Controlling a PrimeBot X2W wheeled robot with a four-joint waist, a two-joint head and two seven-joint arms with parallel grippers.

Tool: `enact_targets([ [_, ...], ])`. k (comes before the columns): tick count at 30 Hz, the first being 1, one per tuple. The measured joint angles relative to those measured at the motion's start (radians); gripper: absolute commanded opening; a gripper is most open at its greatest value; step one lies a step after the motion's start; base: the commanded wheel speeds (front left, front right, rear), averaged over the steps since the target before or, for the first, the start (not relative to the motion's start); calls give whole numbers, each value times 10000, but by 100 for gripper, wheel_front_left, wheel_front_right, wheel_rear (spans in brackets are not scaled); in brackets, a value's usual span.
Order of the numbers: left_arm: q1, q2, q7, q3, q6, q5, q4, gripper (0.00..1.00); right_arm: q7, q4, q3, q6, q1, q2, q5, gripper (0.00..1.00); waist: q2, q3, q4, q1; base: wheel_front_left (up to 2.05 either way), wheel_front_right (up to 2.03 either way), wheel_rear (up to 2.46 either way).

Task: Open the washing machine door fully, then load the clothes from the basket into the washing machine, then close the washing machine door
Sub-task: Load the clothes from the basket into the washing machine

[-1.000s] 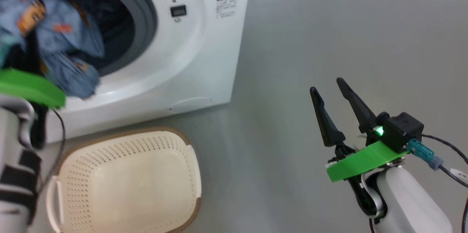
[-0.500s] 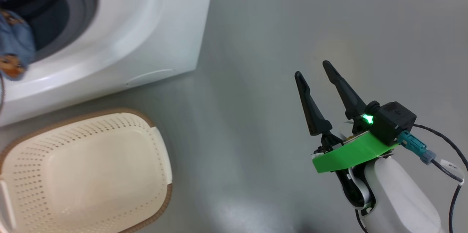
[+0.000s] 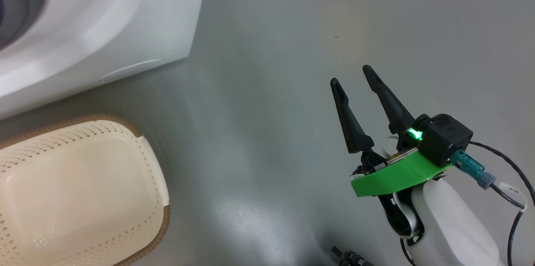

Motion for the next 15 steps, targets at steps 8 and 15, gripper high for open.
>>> enact_targets([
  [8, -157, -453, 913, -690, -15, 236, 2560, 100, 0, 71, 48, 0, -5, 29, 2, 100, 0, -185, 33, 0, 0, 0, 0],
  [15, -347, -690, 1685, -980, -33, 117, 3603, 100, 0, 259, 205, 0, -11, 33, 12, 100, 0, -609, 131, -1, 0, 0, 0],
])
